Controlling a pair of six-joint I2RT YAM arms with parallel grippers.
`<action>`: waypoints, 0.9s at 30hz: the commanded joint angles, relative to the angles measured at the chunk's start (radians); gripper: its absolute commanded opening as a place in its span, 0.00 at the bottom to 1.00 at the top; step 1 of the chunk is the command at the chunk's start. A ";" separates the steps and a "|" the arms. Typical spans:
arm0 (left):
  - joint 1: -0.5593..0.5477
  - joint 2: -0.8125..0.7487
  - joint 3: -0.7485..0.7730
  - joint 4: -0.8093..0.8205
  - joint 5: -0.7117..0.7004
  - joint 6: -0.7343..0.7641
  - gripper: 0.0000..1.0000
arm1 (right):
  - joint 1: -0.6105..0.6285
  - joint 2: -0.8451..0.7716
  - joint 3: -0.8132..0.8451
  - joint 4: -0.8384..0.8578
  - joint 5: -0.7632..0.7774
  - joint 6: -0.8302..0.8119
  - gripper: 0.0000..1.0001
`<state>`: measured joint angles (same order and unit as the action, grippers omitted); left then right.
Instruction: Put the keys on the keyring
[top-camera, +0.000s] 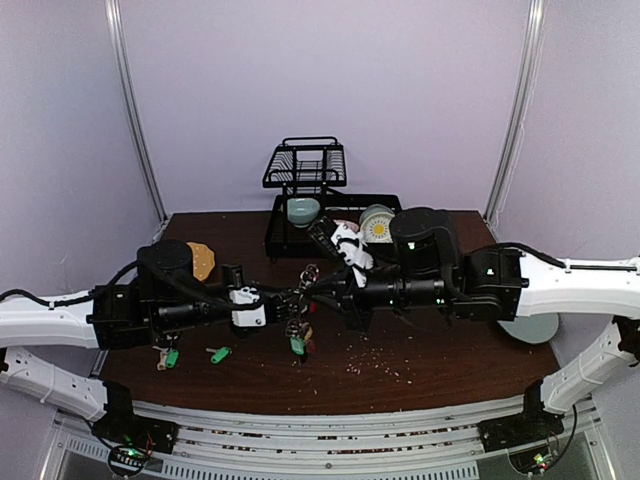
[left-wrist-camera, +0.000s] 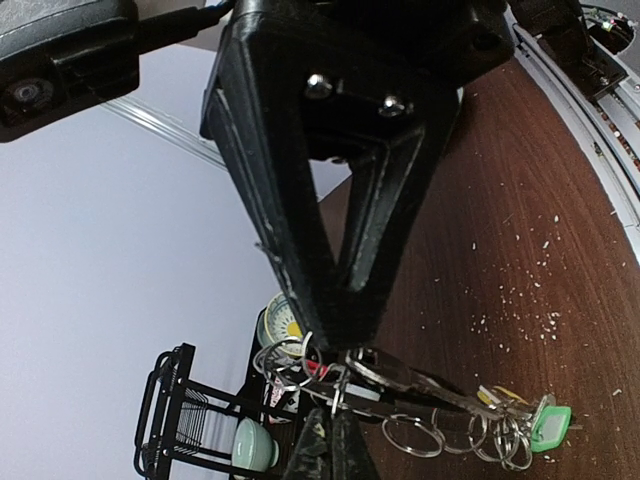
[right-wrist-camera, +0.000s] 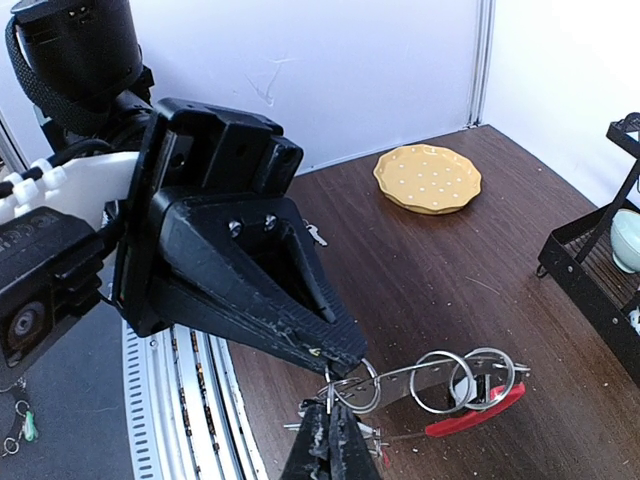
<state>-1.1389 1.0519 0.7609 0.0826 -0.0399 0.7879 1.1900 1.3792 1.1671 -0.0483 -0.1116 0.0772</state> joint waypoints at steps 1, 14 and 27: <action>-0.004 -0.010 0.011 0.100 0.024 -0.024 0.00 | -0.012 -0.009 -0.007 0.019 0.031 -0.015 0.00; -0.004 -0.001 0.018 0.096 0.009 -0.035 0.00 | -0.012 0.010 -0.009 0.030 -0.063 -0.042 0.00; -0.005 -0.005 0.017 0.089 0.029 -0.036 0.00 | -0.030 0.021 -0.004 0.042 -0.002 -0.032 0.00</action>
<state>-1.1389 1.0531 0.7605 0.0830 -0.0406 0.7670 1.1698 1.3808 1.1385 -0.0273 -0.1440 0.0479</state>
